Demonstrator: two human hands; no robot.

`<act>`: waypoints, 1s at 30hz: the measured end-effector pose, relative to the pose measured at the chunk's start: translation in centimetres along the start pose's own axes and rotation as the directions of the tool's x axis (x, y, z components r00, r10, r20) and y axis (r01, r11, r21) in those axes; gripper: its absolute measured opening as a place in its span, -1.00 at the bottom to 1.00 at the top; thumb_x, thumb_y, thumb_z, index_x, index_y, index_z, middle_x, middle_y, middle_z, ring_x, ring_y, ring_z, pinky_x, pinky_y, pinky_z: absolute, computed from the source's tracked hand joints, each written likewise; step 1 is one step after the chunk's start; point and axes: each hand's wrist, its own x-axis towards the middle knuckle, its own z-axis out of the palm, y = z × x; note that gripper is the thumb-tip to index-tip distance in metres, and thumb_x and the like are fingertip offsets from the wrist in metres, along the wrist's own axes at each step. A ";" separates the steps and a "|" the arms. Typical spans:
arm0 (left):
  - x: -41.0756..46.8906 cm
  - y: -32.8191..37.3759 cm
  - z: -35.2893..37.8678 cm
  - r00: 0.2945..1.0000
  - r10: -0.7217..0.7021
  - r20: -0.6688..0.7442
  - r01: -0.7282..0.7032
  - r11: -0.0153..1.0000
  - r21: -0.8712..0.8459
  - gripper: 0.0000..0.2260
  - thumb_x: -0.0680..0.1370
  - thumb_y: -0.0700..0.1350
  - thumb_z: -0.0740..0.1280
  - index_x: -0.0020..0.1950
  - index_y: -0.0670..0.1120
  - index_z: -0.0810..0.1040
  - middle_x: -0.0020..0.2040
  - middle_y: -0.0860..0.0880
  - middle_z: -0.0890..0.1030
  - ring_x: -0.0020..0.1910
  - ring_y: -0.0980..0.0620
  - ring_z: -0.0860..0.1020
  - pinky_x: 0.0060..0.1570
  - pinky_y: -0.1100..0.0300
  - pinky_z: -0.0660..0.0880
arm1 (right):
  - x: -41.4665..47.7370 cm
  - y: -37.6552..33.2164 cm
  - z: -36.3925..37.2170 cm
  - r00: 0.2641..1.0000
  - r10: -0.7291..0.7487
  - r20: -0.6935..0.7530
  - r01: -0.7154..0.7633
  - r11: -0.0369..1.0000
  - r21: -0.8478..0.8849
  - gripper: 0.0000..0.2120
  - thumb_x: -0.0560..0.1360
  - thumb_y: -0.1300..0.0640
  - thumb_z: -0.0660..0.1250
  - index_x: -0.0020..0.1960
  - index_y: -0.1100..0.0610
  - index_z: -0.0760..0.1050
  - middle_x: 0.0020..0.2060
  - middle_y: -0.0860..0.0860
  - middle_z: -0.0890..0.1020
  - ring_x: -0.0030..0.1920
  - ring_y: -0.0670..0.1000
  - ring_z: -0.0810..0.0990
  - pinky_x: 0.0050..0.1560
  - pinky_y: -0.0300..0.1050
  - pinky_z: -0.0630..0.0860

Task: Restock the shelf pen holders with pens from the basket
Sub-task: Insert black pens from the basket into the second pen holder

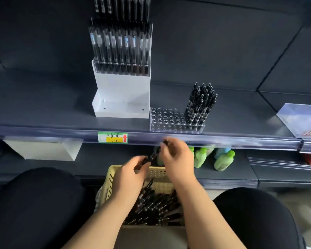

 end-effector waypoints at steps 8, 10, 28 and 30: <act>5.0 9.2 -2.6 0.972 0.169 -0.164 -0.208 0.942 -0.263 -0.80 0.49 -0.08 0.39 0.11 0.05 0.59 -0.12 0.31 0.56 -0.14 0.47 0.51 -0.18 0.63 0.35 | 7.8 -6.3 -7.8 0.953 -0.197 -0.229 0.219 0.973 0.077 -0.90 0.40 -0.01 0.32 -0.15 -0.22 0.54 -0.25 -0.09 0.64 -0.17 0.01 0.65 0.00 0.08 0.58; 6.1 11.6 -2.7 0.955 0.221 -0.195 -0.270 0.922 -0.276 -0.79 0.50 -0.07 0.39 0.13 0.02 0.59 -0.12 0.32 0.55 -0.12 0.48 0.51 -0.13 0.63 0.36 | 9.9 -7.3 -9.1 0.931 -0.257 -0.259 0.265 0.964 -0.003 -0.89 0.45 0.07 0.34 -0.07 -0.12 0.56 -0.24 -0.10 0.61 -0.20 -0.08 0.60 0.02 -0.10 0.56; 11.8 16.5 -0.7 0.918 0.313 -0.244 -0.376 0.883 -0.281 -0.82 0.48 -0.11 0.42 0.07 0.00 0.62 -0.18 0.30 0.57 -0.16 0.42 0.55 -0.14 0.59 0.40 | 17.4 -5.6 -8.5 0.951 -0.302 0.067 0.296 0.822 -0.487 -0.76 0.49 0.06 0.32 0.14 0.08 0.56 -0.07 0.00 0.66 0.09 0.13 0.50 0.13 0.07 0.44; 12.0 16.4 -0.6 0.918 0.312 -0.243 -0.374 0.884 -0.279 -0.83 0.48 -0.12 0.42 0.07 -0.01 0.63 -0.18 0.30 0.57 -0.17 0.42 0.55 -0.14 0.59 0.39 | 17.5 -5.6 -8.7 0.946 -0.320 0.055 0.301 0.804 -0.513 -0.74 0.49 0.02 0.32 0.16 0.04 0.55 -0.05 -0.06 0.65 0.12 0.09 0.47 0.16 0.05 0.41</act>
